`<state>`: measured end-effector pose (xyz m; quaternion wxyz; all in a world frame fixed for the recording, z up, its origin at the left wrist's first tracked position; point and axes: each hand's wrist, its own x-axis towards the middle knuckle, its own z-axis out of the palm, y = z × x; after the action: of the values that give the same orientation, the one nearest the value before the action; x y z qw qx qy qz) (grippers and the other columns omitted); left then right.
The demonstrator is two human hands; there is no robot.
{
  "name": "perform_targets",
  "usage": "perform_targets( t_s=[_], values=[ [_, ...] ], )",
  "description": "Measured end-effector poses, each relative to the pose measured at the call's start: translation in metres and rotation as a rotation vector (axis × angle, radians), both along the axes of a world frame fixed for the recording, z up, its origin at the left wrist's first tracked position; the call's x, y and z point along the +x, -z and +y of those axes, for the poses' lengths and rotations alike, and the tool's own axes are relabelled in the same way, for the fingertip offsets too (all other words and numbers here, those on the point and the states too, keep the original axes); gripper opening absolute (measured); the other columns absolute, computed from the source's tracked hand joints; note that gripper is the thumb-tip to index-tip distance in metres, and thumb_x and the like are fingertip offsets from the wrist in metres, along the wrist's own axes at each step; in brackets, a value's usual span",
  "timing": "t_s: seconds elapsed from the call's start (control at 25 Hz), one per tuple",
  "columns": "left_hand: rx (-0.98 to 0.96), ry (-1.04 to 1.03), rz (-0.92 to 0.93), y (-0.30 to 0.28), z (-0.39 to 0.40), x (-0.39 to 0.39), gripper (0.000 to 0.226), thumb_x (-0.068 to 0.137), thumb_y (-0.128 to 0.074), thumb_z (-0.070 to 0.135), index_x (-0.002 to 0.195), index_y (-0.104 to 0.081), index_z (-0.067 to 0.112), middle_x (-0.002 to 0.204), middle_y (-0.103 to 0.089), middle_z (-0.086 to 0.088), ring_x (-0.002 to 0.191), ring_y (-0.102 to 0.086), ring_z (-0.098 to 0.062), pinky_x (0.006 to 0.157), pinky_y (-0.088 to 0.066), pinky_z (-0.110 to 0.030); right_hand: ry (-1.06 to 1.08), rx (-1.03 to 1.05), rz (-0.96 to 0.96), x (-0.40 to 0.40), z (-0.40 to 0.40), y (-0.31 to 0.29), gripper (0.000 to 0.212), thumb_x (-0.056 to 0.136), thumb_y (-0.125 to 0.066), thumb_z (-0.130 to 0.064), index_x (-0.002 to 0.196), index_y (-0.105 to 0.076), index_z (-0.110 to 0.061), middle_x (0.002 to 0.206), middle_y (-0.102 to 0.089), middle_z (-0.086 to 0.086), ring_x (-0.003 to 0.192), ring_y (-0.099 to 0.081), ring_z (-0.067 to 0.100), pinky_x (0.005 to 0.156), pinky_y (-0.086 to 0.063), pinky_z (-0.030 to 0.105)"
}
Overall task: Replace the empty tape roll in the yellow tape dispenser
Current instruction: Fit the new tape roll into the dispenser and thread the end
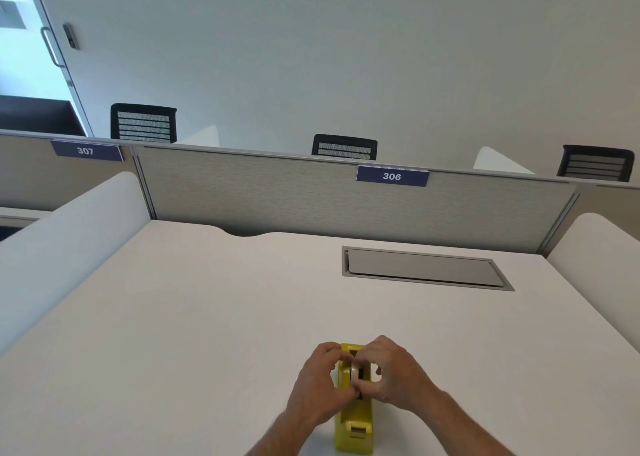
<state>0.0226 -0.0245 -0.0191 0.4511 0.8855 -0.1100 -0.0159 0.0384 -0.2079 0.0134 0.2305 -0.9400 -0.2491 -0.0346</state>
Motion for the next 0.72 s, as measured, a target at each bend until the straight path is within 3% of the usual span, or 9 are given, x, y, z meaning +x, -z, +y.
perform_targets(
  t_s=[0.4, 0.6, 0.72],
  values=[
    [0.023, -0.003, -0.008, 0.0011, 0.0007, 0.003, 0.045, 0.064, -0.076, 0.052, 0.104, -0.062, 0.037, 0.118, -0.053, 0.021, 0.11, -0.052, -0.001, 0.096, -0.051, -0.023, -0.007, 0.057, 0.019, 0.0002, 0.0027, -0.0032, 0.018, 0.085, -0.062, -0.036, 0.09, -0.078, -0.03, 0.085, -0.075, -0.018, 0.085, -0.054, 0.005, 0.071, -0.05, 0.023],
    [-0.037, -0.007, -0.014, 0.0037, 0.0022, 0.002, 0.038, 0.068, -0.075, 0.05, 0.102, -0.066, 0.037, 0.119, -0.053, 0.021, 0.111, -0.054, 0.001, 0.094, -0.051, -0.02, 0.023, 0.057, 0.03, 0.0034, 0.0028, -0.0029, 0.016, 0.082, -0.064, -0.038, 0.088, -0.077, -0.03, 0.086, -0.075, -0.019, 0.088, -0.056, 0.004, 0.074, -0.051, 0.023],
    [-0.035, -0.006, 0.003, 0.003, 0.0014, 0.0019, 0.045, 0.065, -0.077, 0.05, 0.106, -0.066, 0.037, 0.122, -0.051, 0.021, 0.11, -0.055, -0.001, 0.095, -0.051, -0.021, 0.048, 0.031, 0.057, 0.0024, 0.0024, -0.0016, 0.025, 0.072, -0.066, -0.045, 0.091, -0.074, -0.03, 0.089, -0.072, -0.019, 0.092, -0.053, 0.005, 0.071, -0.055, 0.026]
  ],
)
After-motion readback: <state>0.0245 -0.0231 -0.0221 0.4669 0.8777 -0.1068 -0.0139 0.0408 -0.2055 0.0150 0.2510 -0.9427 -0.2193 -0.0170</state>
